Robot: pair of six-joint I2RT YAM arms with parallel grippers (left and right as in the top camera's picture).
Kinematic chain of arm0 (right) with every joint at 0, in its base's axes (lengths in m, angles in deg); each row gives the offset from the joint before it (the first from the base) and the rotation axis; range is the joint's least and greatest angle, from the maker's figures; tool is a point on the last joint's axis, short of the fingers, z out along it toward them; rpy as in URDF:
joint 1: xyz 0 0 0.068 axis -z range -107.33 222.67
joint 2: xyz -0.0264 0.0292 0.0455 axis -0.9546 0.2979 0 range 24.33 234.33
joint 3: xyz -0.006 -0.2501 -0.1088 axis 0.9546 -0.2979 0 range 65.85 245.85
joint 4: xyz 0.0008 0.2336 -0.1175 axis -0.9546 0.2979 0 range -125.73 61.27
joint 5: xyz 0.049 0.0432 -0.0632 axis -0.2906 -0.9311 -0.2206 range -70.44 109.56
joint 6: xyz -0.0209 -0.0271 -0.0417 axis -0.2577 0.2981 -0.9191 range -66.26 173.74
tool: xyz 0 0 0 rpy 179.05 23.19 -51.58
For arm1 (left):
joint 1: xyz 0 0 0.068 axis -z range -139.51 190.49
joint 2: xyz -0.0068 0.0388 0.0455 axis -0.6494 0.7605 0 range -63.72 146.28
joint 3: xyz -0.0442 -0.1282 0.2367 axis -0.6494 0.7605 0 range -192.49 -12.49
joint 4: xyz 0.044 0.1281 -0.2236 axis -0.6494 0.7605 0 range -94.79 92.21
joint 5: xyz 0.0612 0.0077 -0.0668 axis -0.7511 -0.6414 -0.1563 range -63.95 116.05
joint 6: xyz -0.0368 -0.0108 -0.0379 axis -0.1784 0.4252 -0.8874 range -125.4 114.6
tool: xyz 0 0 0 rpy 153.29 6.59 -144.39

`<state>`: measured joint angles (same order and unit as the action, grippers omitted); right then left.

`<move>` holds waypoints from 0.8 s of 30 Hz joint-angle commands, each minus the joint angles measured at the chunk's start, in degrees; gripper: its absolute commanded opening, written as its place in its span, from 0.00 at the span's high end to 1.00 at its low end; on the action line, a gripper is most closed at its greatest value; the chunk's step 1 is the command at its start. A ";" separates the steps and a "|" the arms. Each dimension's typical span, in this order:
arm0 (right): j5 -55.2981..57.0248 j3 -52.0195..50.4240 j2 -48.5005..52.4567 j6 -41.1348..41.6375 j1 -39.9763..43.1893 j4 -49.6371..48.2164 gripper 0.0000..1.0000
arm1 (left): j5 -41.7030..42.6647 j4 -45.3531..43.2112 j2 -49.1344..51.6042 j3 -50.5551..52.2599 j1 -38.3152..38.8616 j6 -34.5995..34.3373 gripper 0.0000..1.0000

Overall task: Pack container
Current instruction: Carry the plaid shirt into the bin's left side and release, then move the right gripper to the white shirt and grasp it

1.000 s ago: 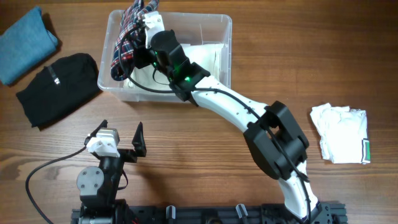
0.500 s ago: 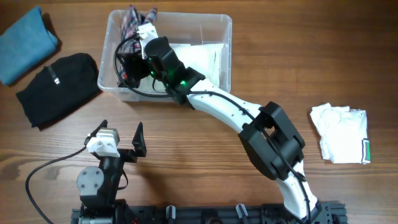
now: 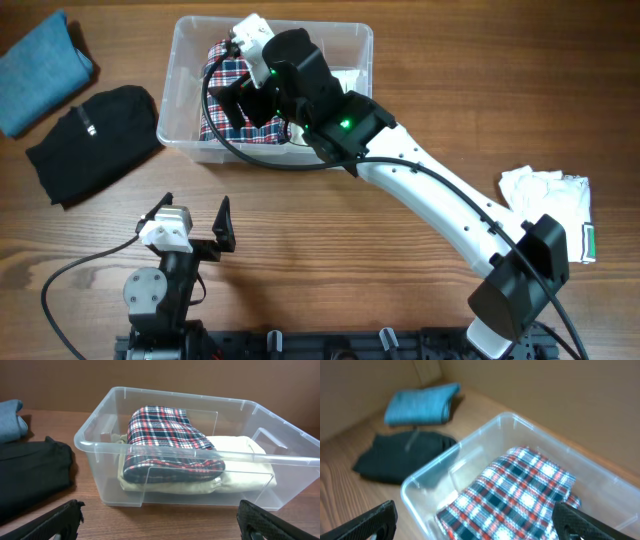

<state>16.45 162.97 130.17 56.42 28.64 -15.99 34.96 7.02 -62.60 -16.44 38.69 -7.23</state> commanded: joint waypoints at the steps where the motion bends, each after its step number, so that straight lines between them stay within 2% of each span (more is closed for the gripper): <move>1: 0.55 0.04 -3.82 0.24 2.75 5.33 0.00 | 0.48 -0.02 -0.33 0.26 -0.39 -0.55 0.00; 5: 1.99 0.04 -12.41 7.91 12.83 18.53 0.00 | 0.48 -0.02 -0.33 0.26 -0.39 -0.57 0.00; 8: 3.82 0.04 -18.91 13.97 26.75 30.88 0.00 | 0.48 -0.02 -0.33 0.26 -0.39 -0.55 0.00; 9: 4.61 0.04 -20.57 18.51 33.05 36.17 0.00 | 0.48 -0.04 -0.33 0.26 -0.39 -0.55 0.00; 11: 4.68 0.04 -21.42 23.30 46.60 46.62 0.00 | 0.48 -0.02 -0.33 0.26 -0.39 -0.55 0.00; 13: 5.22 -0.33 -20.76 24.59 56.37 52.89 0.00 | 0.48 -0.04 -0.33 0.26 -0.39 -0.55 0.00; 14: 5.64 -0.63 -20.63 24.55 58.75 53.77 0.00 | 0.48 -0.02 -0.33 0.26 -0.39 -0.55 0.00; 16: 8.96 -3.43 -20.59 26.34 68.87 54.53 0.00 | 0.48 -0.02 -0.33 0.26 -0.39 -0.55 0.00; 19: 9.18 -10.32 -20.55 27.10 78.58 50.77 0.00 | 0.48 -0.02 -0.33 0.26 -0.39 -0.55 0.00; 24: 9.16 -24.02 -20.55 27.12 87.10 40.30 0.00 | 0.48 -0.02 -0.33 0.26 -0.39 -0.55 0.00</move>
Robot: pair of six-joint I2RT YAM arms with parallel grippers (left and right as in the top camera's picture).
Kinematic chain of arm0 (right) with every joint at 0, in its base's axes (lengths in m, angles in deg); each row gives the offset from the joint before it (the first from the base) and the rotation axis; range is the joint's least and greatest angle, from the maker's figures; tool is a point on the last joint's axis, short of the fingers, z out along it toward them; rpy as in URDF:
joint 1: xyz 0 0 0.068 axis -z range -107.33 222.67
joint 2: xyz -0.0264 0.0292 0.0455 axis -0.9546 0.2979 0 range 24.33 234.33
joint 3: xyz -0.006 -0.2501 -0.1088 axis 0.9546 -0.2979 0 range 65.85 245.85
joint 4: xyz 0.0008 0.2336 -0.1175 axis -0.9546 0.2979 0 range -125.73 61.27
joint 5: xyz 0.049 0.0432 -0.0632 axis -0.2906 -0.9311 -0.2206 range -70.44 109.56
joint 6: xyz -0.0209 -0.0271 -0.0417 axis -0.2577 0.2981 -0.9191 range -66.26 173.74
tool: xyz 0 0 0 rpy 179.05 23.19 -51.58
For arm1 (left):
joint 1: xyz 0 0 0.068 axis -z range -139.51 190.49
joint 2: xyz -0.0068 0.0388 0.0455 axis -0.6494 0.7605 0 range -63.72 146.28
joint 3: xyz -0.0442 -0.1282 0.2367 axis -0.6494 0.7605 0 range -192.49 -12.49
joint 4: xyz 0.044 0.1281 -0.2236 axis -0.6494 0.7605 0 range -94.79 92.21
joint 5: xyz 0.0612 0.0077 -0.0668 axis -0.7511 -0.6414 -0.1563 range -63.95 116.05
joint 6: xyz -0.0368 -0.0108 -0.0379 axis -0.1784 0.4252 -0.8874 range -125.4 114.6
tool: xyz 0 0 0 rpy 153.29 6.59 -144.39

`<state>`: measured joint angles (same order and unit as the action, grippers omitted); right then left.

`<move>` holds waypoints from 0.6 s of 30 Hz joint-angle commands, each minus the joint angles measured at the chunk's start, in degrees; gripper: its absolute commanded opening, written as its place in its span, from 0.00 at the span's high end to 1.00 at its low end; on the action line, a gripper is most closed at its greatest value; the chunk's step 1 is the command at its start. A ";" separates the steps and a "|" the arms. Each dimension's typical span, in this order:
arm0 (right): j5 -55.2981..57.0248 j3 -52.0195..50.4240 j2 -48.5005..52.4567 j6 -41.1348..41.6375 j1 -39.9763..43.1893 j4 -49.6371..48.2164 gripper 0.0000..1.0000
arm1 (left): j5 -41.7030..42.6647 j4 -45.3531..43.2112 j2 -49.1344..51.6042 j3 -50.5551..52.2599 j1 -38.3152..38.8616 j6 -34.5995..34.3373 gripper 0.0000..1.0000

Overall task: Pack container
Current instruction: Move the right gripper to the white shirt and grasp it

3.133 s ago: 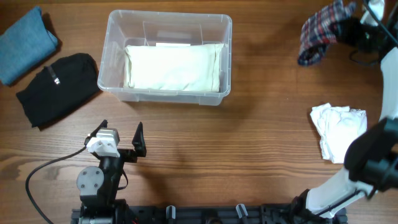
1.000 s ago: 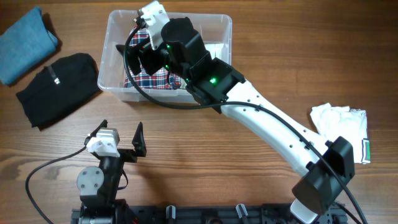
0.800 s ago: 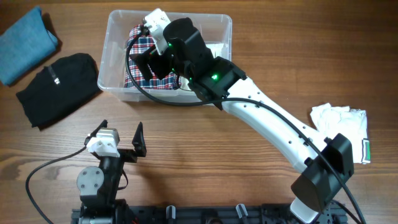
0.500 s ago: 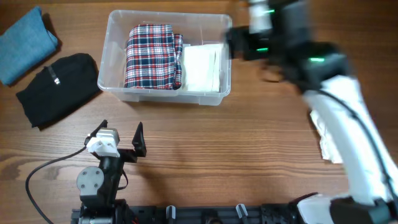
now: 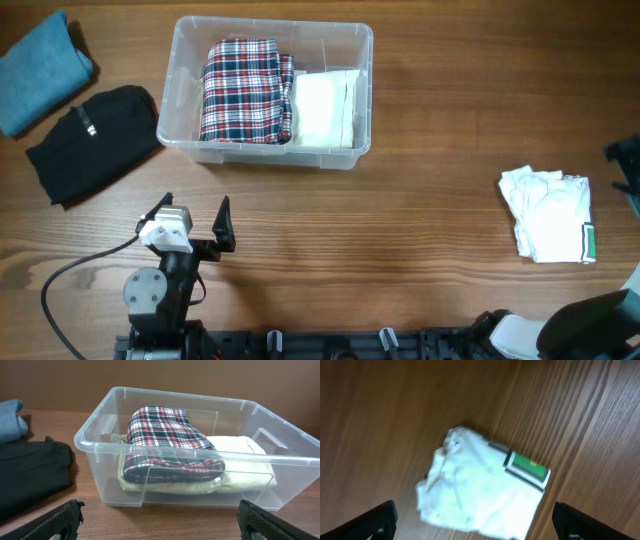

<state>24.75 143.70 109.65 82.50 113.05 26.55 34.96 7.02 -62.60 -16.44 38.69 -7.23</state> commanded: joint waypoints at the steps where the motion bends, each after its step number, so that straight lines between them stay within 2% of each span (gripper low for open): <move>1: 0.83 -6.51 -0.02 0.85 3.54 -3.10 0.00 | 0.48 -0.02 -0.31 0.26 -0.39 -0.55 0.00; 3: 0.07 -10.05 0.00 -3.02 4.57 -6.27 0.00 | 0.48 -0.02 -0.33 0.26 -0.39 -0.55 0.00; 4: -3.72 -11.87 0.00 -9.35 4.85 -9.11 0.00 | 0.48 -0.02 -0.33 0.26 -0.39 -0.55 0.00; 7: -8.28 -17.00 0.33 -20.37 5.05 -15.85 0.00 | 0.48 -0.02 -0.33 0.26 -0.39 -0.55 0.00; 11: -11.13 -20.35 3.96 -24.04 5.14 -20.87 0.00 | 0.48 -0.02 -0.33 0.26 -0.39 -0.55 0.00; 13: -11.69 -20.39 6.62 -20.15 5.14 -20.50 0.04 | 0.48 -0.02 -0.33 0.26 -0.39 -0.55 0.00; 15: -10.58 -20.39 7.41 -9.84 5.14 -17.86 0.11 | 0.48 -0.02 -0.33 0.26 -0.39 -0.55 0.00; 18: -3.48 -20.37 7.02 3.06 5.14 -11.93 0.07 | 0.48 -0.02 -0.33 0.26 -0.39 -0.55 0.00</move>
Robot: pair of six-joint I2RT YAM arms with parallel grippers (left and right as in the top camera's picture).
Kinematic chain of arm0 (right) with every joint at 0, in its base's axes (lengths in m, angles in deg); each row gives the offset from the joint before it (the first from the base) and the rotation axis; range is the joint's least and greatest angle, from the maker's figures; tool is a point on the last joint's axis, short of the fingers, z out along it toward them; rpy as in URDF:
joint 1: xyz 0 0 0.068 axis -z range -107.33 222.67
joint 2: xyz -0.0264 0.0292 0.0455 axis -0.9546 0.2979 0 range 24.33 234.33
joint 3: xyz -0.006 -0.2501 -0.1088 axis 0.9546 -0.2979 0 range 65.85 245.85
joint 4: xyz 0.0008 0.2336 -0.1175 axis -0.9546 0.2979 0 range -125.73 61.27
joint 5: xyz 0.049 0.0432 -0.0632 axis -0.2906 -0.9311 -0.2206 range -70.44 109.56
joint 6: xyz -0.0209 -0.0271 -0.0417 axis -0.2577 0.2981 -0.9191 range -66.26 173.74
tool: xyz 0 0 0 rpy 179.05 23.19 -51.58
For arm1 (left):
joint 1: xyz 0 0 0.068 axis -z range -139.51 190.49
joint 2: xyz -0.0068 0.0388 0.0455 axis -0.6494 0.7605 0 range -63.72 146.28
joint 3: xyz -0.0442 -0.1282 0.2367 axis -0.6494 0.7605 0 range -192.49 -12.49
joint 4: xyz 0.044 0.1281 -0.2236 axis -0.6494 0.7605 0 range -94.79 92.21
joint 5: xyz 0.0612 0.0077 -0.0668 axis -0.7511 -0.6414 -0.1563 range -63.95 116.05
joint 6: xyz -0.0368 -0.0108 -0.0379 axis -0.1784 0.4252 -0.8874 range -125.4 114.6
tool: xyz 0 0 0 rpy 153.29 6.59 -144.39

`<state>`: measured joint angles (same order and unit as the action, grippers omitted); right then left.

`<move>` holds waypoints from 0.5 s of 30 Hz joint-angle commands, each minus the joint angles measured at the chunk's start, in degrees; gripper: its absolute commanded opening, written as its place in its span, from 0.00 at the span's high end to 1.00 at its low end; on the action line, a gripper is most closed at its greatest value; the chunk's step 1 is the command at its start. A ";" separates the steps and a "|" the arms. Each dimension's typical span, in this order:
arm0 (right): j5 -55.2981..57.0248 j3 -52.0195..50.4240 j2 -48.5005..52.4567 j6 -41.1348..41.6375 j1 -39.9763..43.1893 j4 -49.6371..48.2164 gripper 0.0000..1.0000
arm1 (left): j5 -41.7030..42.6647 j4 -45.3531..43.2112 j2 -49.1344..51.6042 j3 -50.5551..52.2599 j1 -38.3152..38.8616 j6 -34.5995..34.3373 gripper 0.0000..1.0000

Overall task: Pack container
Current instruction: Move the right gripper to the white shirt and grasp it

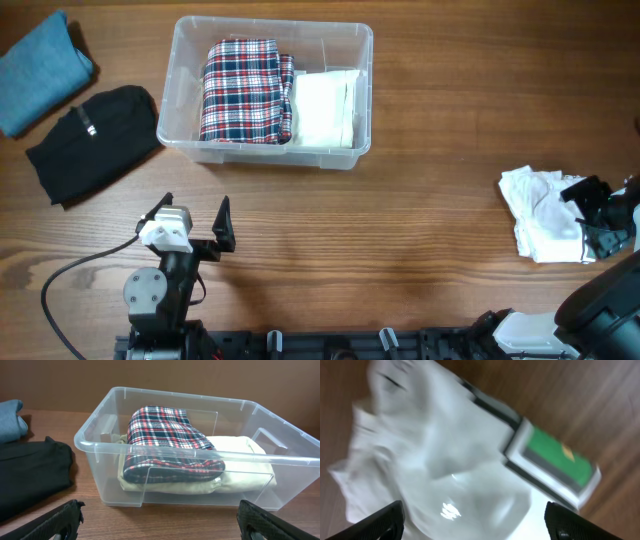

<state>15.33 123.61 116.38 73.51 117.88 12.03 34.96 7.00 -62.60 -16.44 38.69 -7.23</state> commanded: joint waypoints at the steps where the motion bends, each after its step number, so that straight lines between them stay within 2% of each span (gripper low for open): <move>1: 8.61 -0.28 -0.07 13.81 0.31 3.96 0.05 | 0.48 0.00 -0.31 0.26 -0.39 -0.55 0.00; 4: 10.25 -0.31 -1.33 18.86 0.31 7.96 0.02 | 0.48 0.00 -0.33 0.26 -0.39 -0.55 0.00; 6: 10.29 -1.38 -1.31 19.23 0.31 7.17 0.00 | 0.48 0.00 -0.33 0.26 -0.39 -0.55 0.00; 12: 6.75 -12.20 -1.31 18.71 0.24 -4.28 0.00 | 0.48 0.00 -0.33 0.26 -0.39 -0.55 0.00; 15: 6.69 -15.37 -1.31 15.02 0.24 -9.62 0.01 | 0.48 0.00 -0.33 0.26 -0.39 -0.55 0.00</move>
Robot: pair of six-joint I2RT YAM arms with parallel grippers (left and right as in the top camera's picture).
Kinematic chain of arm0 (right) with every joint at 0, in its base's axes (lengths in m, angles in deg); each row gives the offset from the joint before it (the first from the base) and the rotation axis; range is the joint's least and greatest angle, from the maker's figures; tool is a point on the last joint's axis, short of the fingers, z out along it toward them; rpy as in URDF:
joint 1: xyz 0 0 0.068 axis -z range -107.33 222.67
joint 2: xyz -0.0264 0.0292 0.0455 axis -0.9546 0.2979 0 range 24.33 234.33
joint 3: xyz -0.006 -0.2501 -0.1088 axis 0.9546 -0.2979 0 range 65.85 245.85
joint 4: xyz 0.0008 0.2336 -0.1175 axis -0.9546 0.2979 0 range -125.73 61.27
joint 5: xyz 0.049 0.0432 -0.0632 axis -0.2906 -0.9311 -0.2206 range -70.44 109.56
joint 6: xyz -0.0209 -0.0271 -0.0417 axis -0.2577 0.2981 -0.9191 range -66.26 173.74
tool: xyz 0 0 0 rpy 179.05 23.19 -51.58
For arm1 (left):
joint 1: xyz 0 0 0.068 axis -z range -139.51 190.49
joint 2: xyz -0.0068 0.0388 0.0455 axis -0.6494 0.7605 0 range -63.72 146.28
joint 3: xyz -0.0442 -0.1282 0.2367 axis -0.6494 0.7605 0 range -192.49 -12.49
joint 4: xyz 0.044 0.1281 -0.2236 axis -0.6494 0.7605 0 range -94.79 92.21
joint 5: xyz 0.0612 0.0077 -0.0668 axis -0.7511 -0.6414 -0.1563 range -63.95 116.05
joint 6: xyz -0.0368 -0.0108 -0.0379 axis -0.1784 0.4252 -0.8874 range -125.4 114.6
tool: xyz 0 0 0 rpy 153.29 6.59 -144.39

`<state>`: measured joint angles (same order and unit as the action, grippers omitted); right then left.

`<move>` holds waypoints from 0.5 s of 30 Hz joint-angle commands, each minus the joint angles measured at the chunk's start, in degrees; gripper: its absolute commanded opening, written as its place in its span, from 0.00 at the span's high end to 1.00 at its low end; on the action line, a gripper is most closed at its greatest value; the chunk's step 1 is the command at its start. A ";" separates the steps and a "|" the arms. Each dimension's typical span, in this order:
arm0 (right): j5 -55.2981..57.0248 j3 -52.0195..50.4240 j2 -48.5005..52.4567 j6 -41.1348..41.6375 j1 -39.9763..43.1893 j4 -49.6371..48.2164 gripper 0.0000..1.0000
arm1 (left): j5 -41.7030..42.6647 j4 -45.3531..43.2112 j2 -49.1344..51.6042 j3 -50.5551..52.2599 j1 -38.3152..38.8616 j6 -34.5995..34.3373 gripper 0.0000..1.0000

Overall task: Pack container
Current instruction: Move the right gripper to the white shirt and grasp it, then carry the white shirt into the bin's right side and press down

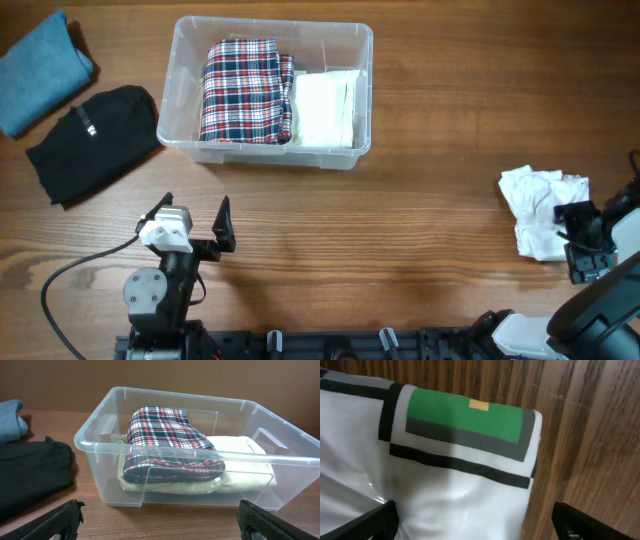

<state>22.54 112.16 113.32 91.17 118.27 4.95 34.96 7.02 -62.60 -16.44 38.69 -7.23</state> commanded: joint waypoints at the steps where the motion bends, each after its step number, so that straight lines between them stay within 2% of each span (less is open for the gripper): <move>1: -1.57 -4.72 1.75 -4.87 -0.15 -4.96 0.01 | 0.48 -0.02 -0.33 0.26 -0.39 -0.55 0.00; 3: -3.93 -6.01 1.75 -7.54 -0.42 -9.03 0.02 | 0.48 -0.02 -0.31 0.26 -0.39 -0.55 0.00; 7: -8.59 -10.16 1.75 -7.45 -2.27 -18.12 0.05 | 0.48 -0.02 -0.33 0.26 -0.39 -0.55 0.00; 12: -13.53 -13.42 1.77 -7.30 -4.46 -25.31 0.15 | 0.48 -0.02 -0.33 0.26 -0.39 -0.55 0.00; 14: -18.05 -13.42 1.77 -7.34 -4.94 -27.45 0.36 | 0.48 -0.02 -0.33 0.26 -0.39 -0.55 0.00; 15: -20.33 -13.42 1.75 -7.43 -4.94 -28.41 0.52 | 0.48 -0.02 -0.33 0.26 -0.39 -0.55 0.00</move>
<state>13.69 101.86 111.75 83.55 114.62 -23.59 34.96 7.02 -62.60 -16.44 38.69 -7.23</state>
